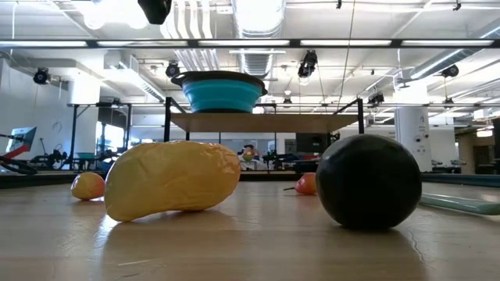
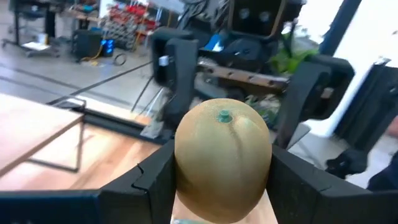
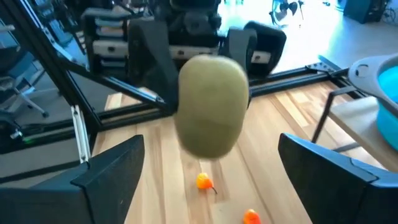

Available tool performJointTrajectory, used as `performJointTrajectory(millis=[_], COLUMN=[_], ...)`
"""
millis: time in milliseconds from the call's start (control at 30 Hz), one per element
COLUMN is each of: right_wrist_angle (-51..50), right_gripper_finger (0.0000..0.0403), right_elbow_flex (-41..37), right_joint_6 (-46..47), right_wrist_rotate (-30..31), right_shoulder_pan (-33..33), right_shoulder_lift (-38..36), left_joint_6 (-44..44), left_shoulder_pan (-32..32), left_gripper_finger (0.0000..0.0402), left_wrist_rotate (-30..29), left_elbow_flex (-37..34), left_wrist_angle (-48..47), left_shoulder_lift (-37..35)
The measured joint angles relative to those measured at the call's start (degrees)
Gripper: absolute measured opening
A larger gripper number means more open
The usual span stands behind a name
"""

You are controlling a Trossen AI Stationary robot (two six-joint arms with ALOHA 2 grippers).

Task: Pick & Place Fruit
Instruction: Put the green kiwi in the blue strainer bowl on the shelf

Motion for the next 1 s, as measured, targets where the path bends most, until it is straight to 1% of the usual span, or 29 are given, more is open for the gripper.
performJointTrajectory(millis=[267,567,767,1000], right_wrist_angle=[-6.05,-12.59,-13.85,-16.34], right_gripper_finger=[0.0340,0.0303,0.0278,0.0254], right_elbow_flex=[0.02,0.03,0.00,-0.02], right_joint_6=[0.15,-0.28,-0.22,-0.22], right_wrist_rotate=[-0.04,0.19,0.23,0.26], right_shoulder_pan=[0.04,-0.65,-2.29,-4.71], right_shoulder_lift=[-2.78,-4.93,-5.54,-6.05], left_joint_6=[1.88,4.52,6.18,7.48], left_shoulder_pan=[5.35,15.12,22.47,29.41], left_gripper_finger=[0.0204,0.0204,0.0204,0.0204], left_wrist_rotate=[-0.33,-0.33,0.15,0.39], left_elbow_flex=[8.45,17.65,22.01,23.72], left_wrist_angle=[-17.87,-33.87,-39.05,-39.55], left_shoulder_lift=[-1.20,-1.45,-1.45,-1.43])
